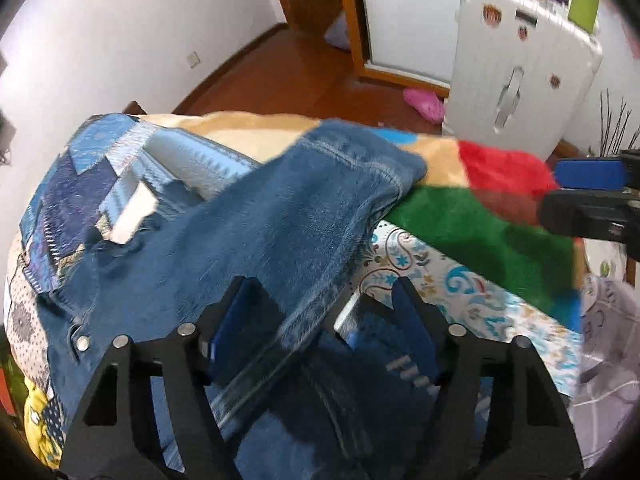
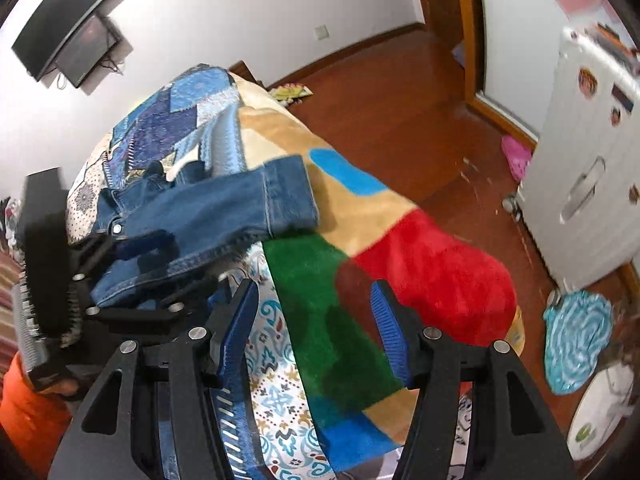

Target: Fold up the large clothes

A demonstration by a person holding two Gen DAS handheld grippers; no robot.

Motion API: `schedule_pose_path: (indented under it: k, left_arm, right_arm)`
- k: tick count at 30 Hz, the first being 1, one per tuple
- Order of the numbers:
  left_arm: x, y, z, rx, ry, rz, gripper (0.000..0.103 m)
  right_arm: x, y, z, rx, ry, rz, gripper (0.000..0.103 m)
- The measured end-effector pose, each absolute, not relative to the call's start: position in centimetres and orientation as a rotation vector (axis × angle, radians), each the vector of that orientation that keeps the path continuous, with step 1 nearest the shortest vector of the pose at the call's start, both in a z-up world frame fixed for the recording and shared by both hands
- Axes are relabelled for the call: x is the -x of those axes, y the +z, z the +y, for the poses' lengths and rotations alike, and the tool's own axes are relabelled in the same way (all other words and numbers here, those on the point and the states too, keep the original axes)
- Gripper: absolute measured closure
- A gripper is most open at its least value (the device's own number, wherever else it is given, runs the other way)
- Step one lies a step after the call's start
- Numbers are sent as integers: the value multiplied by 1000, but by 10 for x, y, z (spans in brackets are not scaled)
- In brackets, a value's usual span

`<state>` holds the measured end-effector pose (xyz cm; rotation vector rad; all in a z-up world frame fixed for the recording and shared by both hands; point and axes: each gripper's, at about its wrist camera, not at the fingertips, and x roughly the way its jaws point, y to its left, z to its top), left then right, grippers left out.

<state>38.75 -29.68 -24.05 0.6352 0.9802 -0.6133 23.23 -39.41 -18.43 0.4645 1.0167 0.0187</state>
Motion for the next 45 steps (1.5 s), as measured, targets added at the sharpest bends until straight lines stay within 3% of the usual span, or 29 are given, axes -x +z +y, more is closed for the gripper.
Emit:
schedule_pose_path:
  k: [2, 5, 7, 17, 22, 28, 37, 40, 45]
  left_arm:
    - [-394, -250, -296, -660, -587, 955, 46]
    - [-408, -248, -287, -575, -563, 945, 83]
    - [-411, -238, -279, -502, -571, 929, 92]
    - [-406, -127, -172, -247, -448, 723, 92]
    - [-406, -104, -95, -192, -306, 688, 93]
    - [-393, -128, -2, -93, -172, 768, 93]
    - [-355, -190, 62, 34, -159, 910, 91]
    - [-348, -202, 68, 45, -151, 930, 85]
    - [-341, -222, 89, 103, -131, 977, 66]
  right_arm:
    - [-233, -189, -395, -486, 23, 1030, 48]
    - [-233, -192, -394, -513, 35, 1032, 48]
    - [-231, -192, -392, -513, 43, 1033, 48]
    - [-237, -179, -368, -443, 93, 1020, 48]
    - [-246, -169, -342, -389, 144, 1003, 48]
    - [-261, -175, -302, -325, 205, 1035, 48]
    - [-283, -214, -252, -173, 226, 1184, 48]
    - [-279, -216, -246, -136, 218, 1191, 48]
    - [-274, -217, -250, -138, 210, 1198, 48]
